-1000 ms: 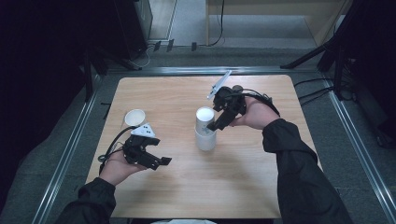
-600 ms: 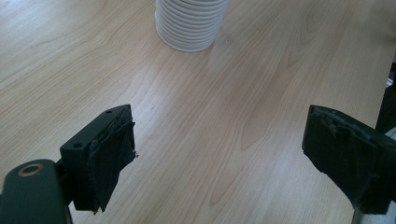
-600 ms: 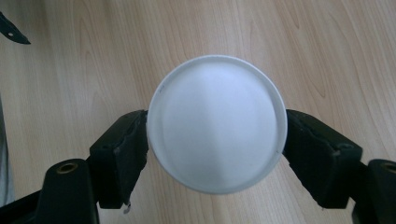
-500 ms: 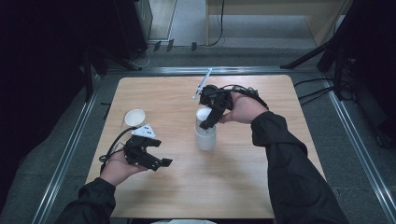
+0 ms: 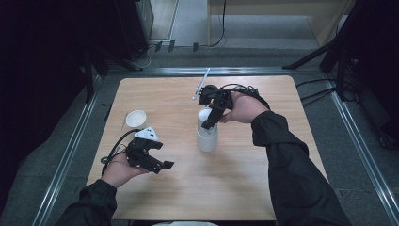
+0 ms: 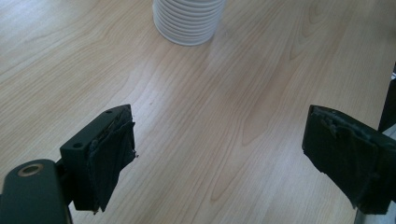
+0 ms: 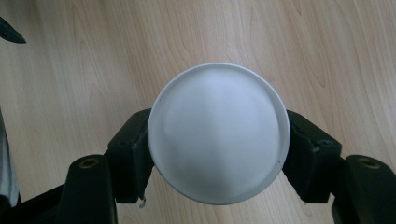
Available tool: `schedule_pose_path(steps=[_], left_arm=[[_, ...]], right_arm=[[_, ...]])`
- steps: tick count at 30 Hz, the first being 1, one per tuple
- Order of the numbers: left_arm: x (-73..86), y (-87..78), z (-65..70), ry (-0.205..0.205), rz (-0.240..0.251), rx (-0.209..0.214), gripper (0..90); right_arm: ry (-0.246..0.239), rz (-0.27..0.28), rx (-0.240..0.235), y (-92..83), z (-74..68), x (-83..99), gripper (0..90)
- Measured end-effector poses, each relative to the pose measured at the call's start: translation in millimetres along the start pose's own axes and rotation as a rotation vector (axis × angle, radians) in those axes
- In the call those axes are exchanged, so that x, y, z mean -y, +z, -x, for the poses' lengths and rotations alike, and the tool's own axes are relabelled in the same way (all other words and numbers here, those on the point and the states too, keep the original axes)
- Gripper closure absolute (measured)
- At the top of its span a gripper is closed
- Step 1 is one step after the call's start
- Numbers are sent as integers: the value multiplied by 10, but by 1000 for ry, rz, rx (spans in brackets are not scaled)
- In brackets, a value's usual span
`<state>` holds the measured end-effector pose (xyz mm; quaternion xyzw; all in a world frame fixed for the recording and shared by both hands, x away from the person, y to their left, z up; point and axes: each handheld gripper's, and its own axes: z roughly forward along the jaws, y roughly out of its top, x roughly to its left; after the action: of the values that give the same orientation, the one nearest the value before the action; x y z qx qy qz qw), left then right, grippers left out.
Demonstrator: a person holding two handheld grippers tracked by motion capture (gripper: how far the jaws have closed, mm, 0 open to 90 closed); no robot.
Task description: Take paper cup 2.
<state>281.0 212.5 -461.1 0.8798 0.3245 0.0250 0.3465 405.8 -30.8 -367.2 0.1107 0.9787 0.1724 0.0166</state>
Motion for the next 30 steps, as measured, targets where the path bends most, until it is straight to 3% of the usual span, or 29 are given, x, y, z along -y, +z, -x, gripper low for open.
schedule_pose_path(steps=[16,30], left_arm=[[7,-31,-18,-4,18,6,93],[13,-48,-39,-9,34,16,93]], right_arm=[[5,8,-12,-265,-17,-101,338],[20,47,0,-753,-98,-147,342]])
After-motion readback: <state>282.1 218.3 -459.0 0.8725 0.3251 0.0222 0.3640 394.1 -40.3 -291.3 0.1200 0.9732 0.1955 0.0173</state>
